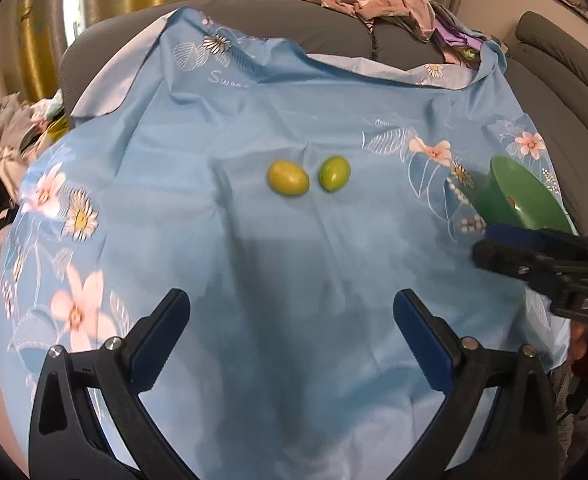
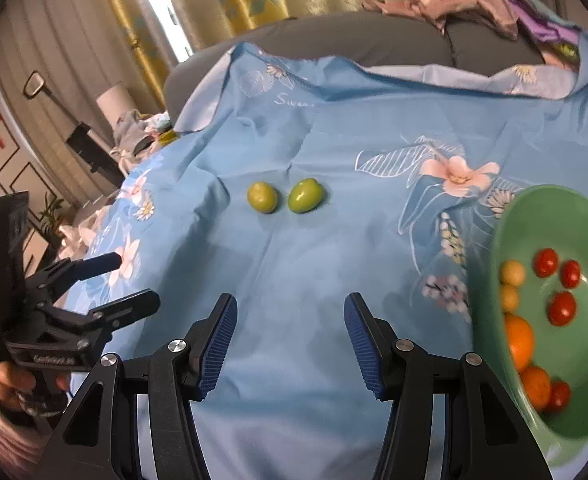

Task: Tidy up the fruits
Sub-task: 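Move both grippers back over the two green plums, then grasp a green plum with the right gripper while the left grasps the other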

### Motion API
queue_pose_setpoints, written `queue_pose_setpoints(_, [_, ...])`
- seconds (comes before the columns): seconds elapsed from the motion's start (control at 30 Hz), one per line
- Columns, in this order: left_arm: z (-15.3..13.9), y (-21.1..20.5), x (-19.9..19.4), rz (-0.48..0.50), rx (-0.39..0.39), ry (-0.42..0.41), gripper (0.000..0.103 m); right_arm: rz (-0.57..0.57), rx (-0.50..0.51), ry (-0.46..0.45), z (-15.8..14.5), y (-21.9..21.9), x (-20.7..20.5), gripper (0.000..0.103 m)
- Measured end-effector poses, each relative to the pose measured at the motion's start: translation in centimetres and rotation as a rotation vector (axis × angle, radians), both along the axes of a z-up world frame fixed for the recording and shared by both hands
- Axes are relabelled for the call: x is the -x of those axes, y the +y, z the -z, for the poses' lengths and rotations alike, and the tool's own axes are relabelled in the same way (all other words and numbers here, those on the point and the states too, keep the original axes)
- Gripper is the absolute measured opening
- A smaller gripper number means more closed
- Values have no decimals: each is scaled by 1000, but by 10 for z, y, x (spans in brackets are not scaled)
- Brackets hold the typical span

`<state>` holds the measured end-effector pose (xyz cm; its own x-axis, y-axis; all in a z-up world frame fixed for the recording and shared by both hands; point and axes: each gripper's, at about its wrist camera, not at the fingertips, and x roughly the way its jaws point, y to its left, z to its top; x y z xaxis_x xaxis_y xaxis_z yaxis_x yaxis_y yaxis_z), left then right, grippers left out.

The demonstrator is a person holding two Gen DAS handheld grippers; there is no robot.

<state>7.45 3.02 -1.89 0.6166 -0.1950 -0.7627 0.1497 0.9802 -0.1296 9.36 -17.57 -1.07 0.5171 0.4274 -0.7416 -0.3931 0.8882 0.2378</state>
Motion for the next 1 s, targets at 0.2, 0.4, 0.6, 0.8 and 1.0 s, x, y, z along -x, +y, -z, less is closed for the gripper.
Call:
queue_pose_setpoints(0.2, [4, 1, -43, 14, 18, 11, 102, 11, -45, 68, 13, 16, -46, 56])
queue_pose_setpoints(0.4, [18, -9, -82, 44, -9, 45, 101, 53, -93, 115, 26, 27, -91, 56])
queue_pose_setpoints(0.6, [32, -11, -106, 46, 11, 79, 94, 79, -125, 167, 41, 36, -126, 56])
queue_pose_setpoints(0.8, [37, -15, -121, 55, 5, 85, 87, 95, -139, 221, 58, 40, -145, 56])
queue_pose_setpoints(1.0, [47, -19, -138, 74, -12, 103, 70, 83, -154, 215, 64, 47, -156, 40])
